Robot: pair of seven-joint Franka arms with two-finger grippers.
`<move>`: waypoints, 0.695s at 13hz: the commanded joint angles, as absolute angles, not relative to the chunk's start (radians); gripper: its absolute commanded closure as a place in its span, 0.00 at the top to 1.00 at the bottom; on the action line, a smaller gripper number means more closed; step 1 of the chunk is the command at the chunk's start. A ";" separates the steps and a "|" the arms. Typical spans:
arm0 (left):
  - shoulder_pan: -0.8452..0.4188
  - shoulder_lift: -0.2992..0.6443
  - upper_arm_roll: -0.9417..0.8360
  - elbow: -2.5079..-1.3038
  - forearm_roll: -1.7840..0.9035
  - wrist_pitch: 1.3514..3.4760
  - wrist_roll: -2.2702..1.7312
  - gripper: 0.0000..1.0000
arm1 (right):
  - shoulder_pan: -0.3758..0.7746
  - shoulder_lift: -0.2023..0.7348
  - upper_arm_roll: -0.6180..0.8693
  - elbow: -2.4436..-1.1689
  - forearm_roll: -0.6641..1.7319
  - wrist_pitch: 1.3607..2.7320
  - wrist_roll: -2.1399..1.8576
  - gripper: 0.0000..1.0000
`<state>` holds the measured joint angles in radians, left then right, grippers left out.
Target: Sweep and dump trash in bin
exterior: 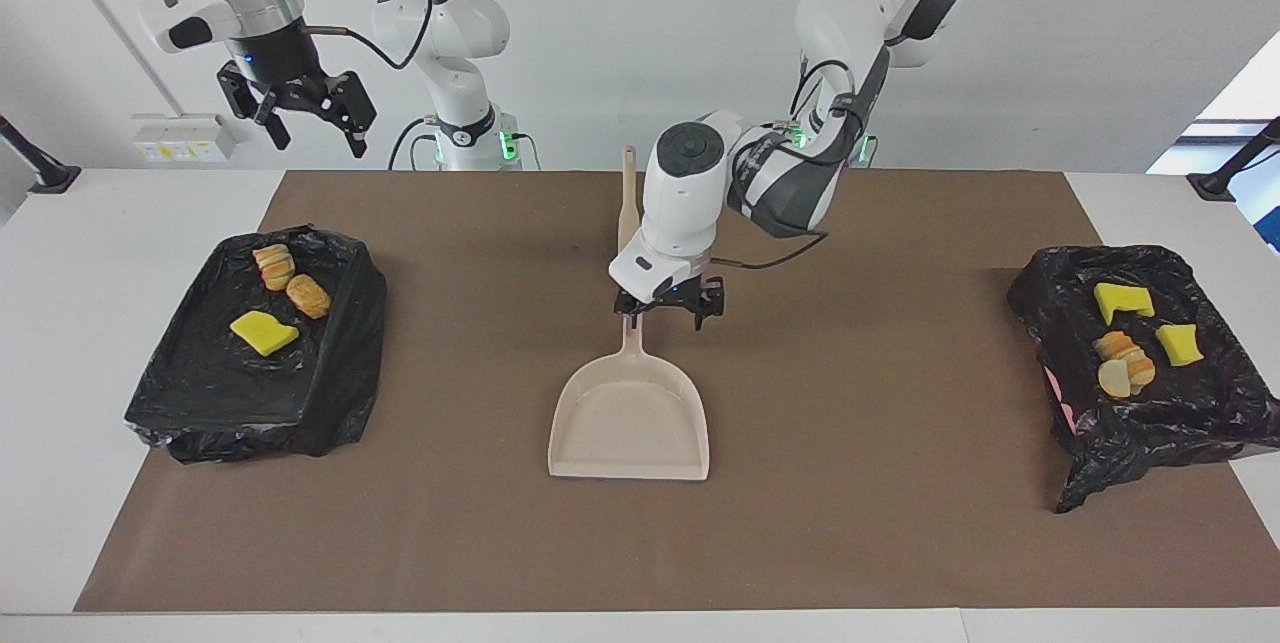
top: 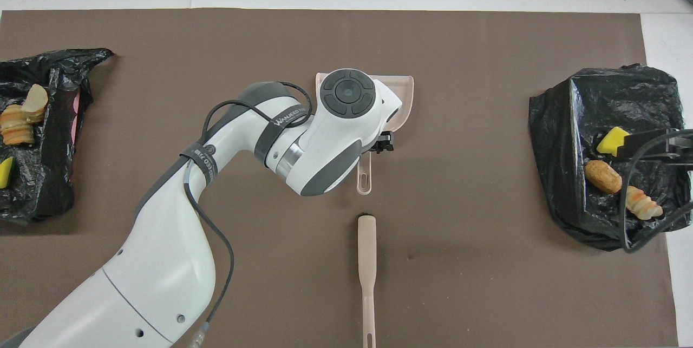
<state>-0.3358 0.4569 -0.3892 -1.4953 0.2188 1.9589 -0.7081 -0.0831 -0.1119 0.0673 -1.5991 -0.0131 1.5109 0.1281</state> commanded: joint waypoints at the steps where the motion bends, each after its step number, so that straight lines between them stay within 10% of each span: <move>1: -0.333 0.312 -0.324 -1.646 0.219 1.965 -0.668 1.00 | -0.091 -0.129 0.063 -1.617 0.000 1.503 0.109 1.00; 9: -0.265 0.074 -0.154 -1.732 0.112 1.827 -0.306 1.00 | -0.091 -0.146 0.063 -1.617 0.008 1.493 0.075 1.00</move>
<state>-0.2809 0.1591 -0.1992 -1.6801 0.1555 1.8668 -0.3928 -0.0838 -0.1255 0.0668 -1.5992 -0.0131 1.4937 0.1093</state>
